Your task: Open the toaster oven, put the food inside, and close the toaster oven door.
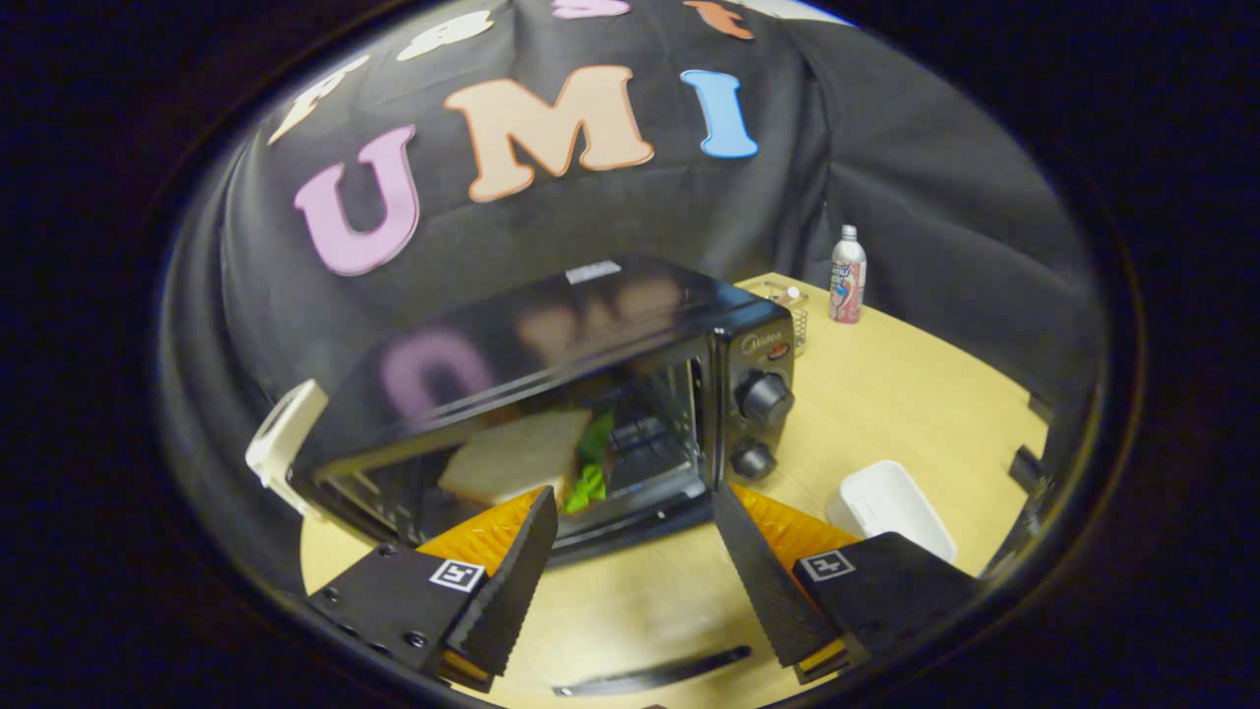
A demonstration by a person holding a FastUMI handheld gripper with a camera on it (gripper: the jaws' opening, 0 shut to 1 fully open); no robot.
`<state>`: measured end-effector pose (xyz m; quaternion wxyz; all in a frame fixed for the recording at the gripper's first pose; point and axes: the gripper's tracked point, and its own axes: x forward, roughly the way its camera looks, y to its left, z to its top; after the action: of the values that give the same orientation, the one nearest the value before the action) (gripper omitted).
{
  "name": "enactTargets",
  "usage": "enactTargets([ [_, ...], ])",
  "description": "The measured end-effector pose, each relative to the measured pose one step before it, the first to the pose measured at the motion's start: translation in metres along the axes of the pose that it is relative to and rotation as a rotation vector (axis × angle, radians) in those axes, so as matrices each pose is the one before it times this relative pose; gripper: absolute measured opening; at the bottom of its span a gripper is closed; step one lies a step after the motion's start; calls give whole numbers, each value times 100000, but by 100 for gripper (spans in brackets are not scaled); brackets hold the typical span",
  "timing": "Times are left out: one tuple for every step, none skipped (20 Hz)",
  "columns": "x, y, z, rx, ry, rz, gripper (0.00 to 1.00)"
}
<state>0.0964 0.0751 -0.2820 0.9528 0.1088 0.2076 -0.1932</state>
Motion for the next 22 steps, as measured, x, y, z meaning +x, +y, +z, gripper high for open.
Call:
enactTargets([
  [-930, -433, -785, -4972, 3270, -2125, 100],
  [-755, -209, -879, -4610, 3298, -1818, 100],
  [-864, -49, -844, -3739, 3597, -984, 100],
  [-674, 149, -1181, -2707, 3752, -54, 100],
  [-663, 373, -1036, -1822, 3358, 1299, 100],
  [-572, 472, -1170, -1106, 3168, 1606, 100],
  [-533, 529, -1253, -672, 3396, 2178, 100],
  [-390, 367, -1245, -439, 2771, 1716, 100],
  [-364, 654, -1041, -473, 2289, 2161, 100],
  [-199, 601, -1272, -350, 3070, 1671, 100],
  [-183, 398, -1219, -766, 2983, 1473, 100],
  [-122, 215, -1072, -1146, 2779, 755, 100],
  [214, 44, -1197, -2021, 3272, 35, 100],
  [348, 142, -1147, -2687, 2861, 130, 100],
  [448, 206, -614, -2323, 2050, 389, 100],
  [558, 345, -593, -1971, 1593, 895, 100],
  [577, 262, -318, -1819, 1272, 553, 100],
  [644, 308, -129, -1959, 1068, 793, 100],
  [495, 311, 91, -1481, 435, 444, 100],
  [290, 450, 60, -1137, 416, 897, 100],
  [293, 541, 433, -165, -791, 1025, 100],
  [442, 320, 246, 751, -294, 1018, 100],
])
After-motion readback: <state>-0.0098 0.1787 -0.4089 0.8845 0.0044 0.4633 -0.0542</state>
